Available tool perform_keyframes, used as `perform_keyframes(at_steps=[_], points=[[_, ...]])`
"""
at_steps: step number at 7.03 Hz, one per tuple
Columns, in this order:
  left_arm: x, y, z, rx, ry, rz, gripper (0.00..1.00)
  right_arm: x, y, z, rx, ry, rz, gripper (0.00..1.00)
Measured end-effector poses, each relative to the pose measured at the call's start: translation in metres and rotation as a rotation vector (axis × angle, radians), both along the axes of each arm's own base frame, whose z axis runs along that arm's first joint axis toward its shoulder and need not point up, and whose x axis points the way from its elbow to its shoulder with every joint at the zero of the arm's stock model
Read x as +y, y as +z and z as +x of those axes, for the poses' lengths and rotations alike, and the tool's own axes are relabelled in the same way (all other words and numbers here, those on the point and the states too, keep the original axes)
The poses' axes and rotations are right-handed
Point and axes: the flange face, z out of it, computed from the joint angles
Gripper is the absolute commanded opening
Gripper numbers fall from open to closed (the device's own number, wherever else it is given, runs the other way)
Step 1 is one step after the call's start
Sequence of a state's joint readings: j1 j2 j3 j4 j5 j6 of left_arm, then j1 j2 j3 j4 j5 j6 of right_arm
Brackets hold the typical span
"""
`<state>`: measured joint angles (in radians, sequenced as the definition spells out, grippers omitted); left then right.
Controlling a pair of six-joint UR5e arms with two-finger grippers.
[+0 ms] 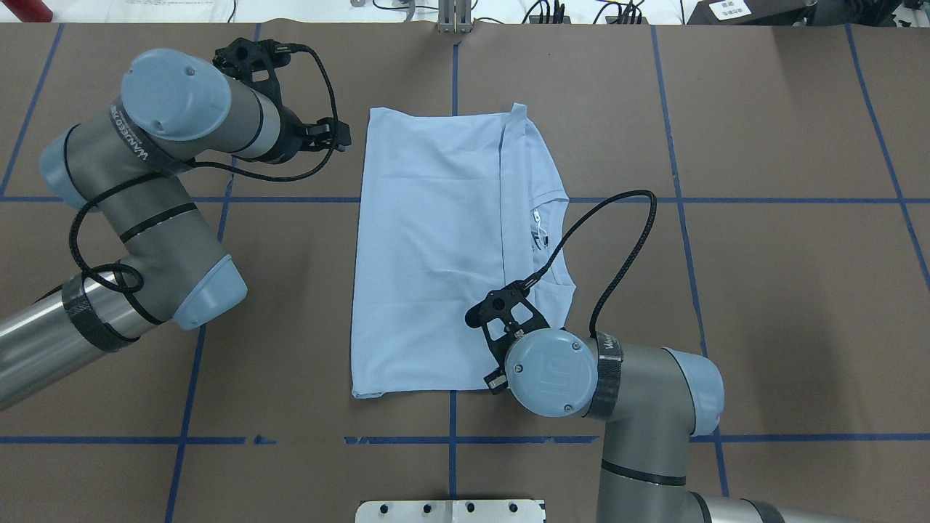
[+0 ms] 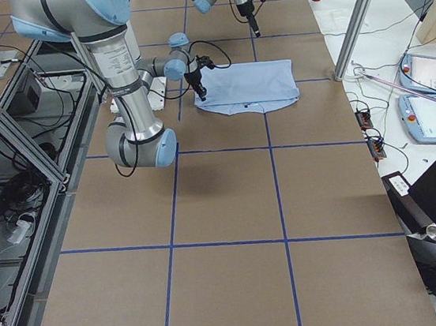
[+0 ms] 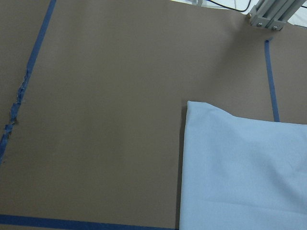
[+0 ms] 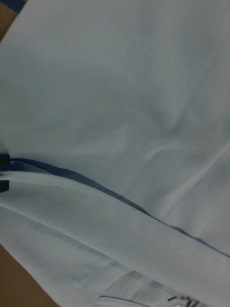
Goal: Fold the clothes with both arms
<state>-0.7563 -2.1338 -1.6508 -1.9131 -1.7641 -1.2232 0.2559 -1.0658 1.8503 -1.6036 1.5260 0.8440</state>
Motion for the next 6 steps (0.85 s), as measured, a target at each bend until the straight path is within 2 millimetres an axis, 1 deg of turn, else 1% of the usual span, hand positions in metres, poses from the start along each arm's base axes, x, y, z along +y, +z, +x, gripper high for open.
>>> perform_keyframes(at_steps=[1, 3, 4, 5, 6], points=[[0.000, -0.001, 0.000, 0.001, 0.000, 0.001, 1.00, -0.005, 0.000, 0.003, -0.001, 0.006, 0.000, 0.00], [0.000, -0.002, 0.000, 0.003, 0.000, 0.002, 1.00, -0.015, 0.000, 0.009, -0.003, 0.020, -0.004, 0.00], [0.000, -0.002, 0.000, 0.002, 0.000, 0.001, 1.00, -0.022, 0.003, 0.016, -0.005, 0.021, -0.023, 0.00], [0.000, -0.001, 0.000, 0.002, 0.000, 0.001, 1.00, -0.027, 0.013, 0.027, -0.004, 0.014, -0.057, 0.01], [-0.001, 0.001, 0.001, 0.000, 0.000, 0.000, 1.00, -0.026, 0.026, 0.042, 0.001, 0.011, -0.083, 0.05]])
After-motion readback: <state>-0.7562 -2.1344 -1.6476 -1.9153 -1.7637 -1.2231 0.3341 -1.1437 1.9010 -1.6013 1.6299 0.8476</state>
